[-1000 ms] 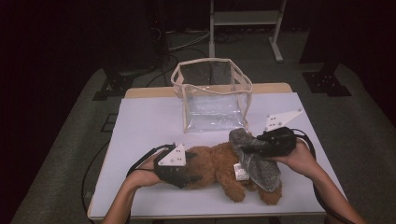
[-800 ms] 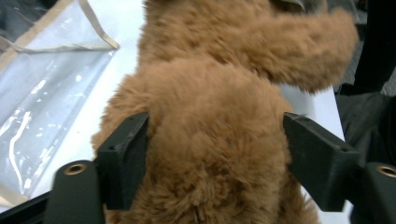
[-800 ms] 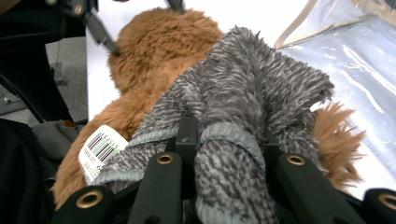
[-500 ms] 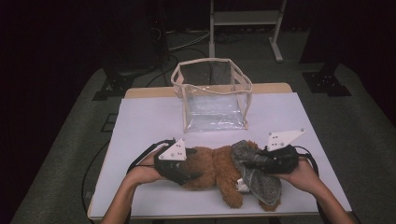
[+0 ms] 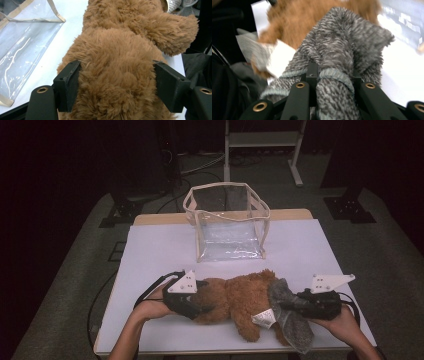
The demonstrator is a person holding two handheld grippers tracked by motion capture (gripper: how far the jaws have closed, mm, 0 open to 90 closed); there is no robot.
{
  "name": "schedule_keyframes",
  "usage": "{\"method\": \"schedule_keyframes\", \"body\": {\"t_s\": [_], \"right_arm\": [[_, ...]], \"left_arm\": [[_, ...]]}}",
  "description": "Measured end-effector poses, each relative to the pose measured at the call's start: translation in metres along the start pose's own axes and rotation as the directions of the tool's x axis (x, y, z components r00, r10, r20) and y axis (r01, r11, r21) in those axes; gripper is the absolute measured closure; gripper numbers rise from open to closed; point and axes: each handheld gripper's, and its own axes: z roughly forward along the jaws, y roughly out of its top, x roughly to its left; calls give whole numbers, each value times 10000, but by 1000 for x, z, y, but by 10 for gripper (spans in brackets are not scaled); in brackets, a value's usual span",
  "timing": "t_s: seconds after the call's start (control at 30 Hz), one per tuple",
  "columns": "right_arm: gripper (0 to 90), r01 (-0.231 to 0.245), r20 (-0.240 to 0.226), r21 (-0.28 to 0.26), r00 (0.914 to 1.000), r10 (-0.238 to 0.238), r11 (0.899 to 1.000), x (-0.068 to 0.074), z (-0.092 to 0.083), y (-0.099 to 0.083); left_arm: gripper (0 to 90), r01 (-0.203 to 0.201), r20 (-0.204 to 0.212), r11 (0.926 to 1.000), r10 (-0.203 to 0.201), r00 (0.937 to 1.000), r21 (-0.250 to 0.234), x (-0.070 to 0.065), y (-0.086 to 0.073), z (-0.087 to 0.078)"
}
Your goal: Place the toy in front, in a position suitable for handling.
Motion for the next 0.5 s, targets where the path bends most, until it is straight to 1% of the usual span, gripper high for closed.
{"method": "schedule_keyframes", "body": {"t_s": [0.03, 0.1, 0.17, 0.2, 0.27, 0.37, 0.43, 0.5], "right_arm": [[707, -110, 49, 86, 9999, 109, 9999, -1, -1, -6], [707, -397, -5, 103, 9992, 397, 9992, -4, -4, -14], [707, -439, 82, 98, 9990, 438, 9990, -5, -9, -15], [707, -437, 47, -47, 9990, 437, 9990, -6, -13, -12], [708, -325, 47, -312, 9995, 327, 9990, -6, -19, -3], [708, 100, 21, -530, 9999, -99, 9985, -3, -22, 21], [708, 520, -24, -486, 9986, -522, 9975, 1, -18, 38], [707, 935, -137, -242, 9955, -938, 9953, 5, -7, 55]], "left_arm": [[274, -23, -8, 10000, 23, 10000, -16, -1, 0, 0], [274, -124, 4, 9999, 124, 9999, 27, -2, 1, 0], [274, -152, -24, 9999, 152, 9999, 66, -2, 2, 0], [272, -136, -29, 9999, 136, 9999, 77, -3, 2, 1], [271, -207, -3, 9997, 207, 9998, 119, -3, 3, 1], [269, -270, 1, 9996, 270, 9996, 80, -4, 5, 3], [269, -341, -4, 9994, 341, 9994, 116, -5, 7, 4], [270, -332, -2, 9994, 332, 9994, 112, -5, 7, 4]]}}
